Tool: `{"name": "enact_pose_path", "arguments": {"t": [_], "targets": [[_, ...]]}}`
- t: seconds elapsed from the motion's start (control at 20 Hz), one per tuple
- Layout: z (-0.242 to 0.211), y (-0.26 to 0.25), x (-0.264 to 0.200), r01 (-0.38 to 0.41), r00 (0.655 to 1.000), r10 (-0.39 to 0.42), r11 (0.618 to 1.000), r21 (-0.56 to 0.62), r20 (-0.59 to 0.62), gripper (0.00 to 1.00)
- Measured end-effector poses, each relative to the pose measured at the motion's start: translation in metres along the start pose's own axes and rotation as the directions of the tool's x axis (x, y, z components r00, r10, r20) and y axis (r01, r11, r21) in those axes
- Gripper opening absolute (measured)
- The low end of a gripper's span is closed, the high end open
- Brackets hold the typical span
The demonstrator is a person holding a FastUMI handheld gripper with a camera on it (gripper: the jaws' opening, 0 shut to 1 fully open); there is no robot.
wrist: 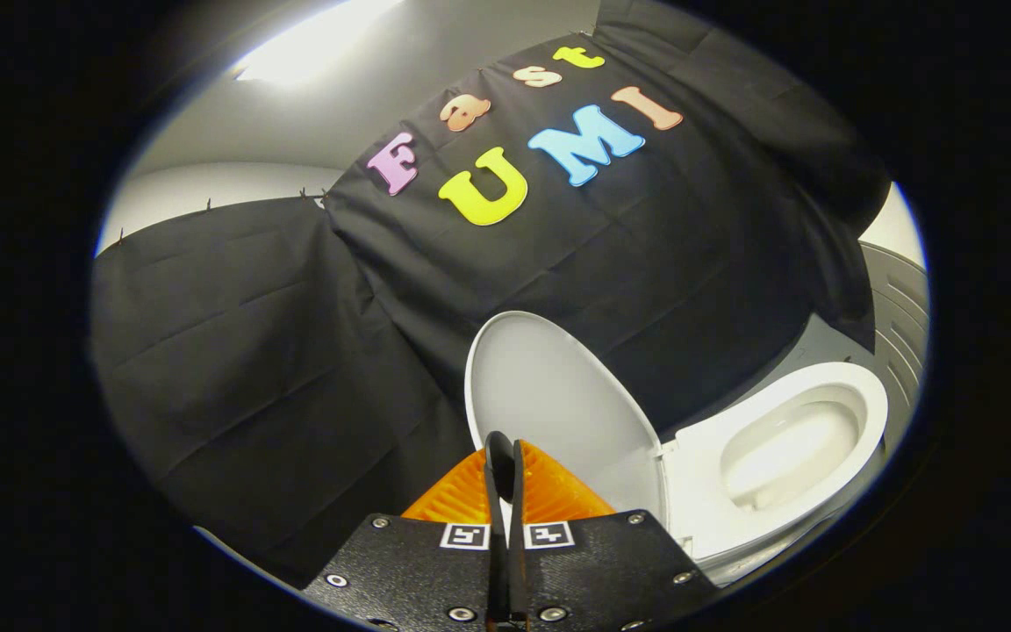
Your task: Open the toilet lid.
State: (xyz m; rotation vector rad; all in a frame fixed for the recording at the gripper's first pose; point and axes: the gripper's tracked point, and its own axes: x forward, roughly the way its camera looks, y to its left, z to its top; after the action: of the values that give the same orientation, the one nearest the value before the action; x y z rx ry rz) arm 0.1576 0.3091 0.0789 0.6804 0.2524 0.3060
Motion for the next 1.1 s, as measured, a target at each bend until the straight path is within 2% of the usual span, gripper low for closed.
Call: {"name": "enact_pose_path", "arguments": {"t": [0.3,0.55,1.1], "targets": [[-0.020,0.021,0.013,-0.038,0.999,0.037,0.997,-0.066,-0.019,0.00],[-0.030,0.030,0.020,-0.055,0.998,0.054,0.997,-0.046,-0.019,0.00],[-0.045,0.048,0.030,-0.025,1.000,0.026,0.996,-0.085,0.003,0.00]]}}
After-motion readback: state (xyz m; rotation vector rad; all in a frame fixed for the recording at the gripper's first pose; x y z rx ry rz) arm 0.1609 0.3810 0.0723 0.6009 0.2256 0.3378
